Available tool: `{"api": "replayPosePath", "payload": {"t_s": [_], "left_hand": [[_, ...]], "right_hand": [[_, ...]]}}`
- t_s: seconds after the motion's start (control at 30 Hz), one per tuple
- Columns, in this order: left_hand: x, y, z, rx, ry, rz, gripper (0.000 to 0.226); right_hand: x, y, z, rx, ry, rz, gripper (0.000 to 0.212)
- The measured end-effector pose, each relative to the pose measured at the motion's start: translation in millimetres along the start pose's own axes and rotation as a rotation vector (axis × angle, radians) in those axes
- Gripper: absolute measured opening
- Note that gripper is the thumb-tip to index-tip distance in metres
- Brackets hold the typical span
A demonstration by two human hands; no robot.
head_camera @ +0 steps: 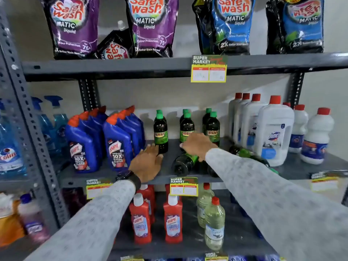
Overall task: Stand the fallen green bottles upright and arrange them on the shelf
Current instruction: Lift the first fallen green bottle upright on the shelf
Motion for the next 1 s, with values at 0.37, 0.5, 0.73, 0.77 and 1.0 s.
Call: {"api": "replayPosePath", "payload": {"t_s": [0.37, 0.5, 0.73, 0.77, 1.0], "left_hand": [[31, 52, -8, 0.25, 0.024, -0.295, 0.085], [29, 52, -6, 0.276, 0.08, -0.366, 0.083], [36, 59, -11, 0.254, 0.007, -0.251, 0.081], [33, 58, -11, 0.266, -0.014, -0.234, 0.078], [38, 63, -10, 0.233, 0.017, -0.263, 0.094]], "right_hand": [[-14, 39, -21, 0.319, 0.453, -0.542, 0.042], [-18, 36, -20, 0.327, 0.47, -0.611, 0.039], [-5, 11, -25, 0.208, 0.295, -0.712, 0.05], [-3, 9, -26, 0.137, 0.273, -0.749, 0.054], [-6, 52, -17, -0.369, -0.111, -0.623, 0.114]]}}
Point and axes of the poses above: each hand's wrist, its own z-axis away from the middle knuckle, its own y-axis out of the palm, x = y × z, the point moved 2 cm from there along -z, towards the middle knuckle, and after that the axes turned 1 degree about -x, right-handed, at the moved point
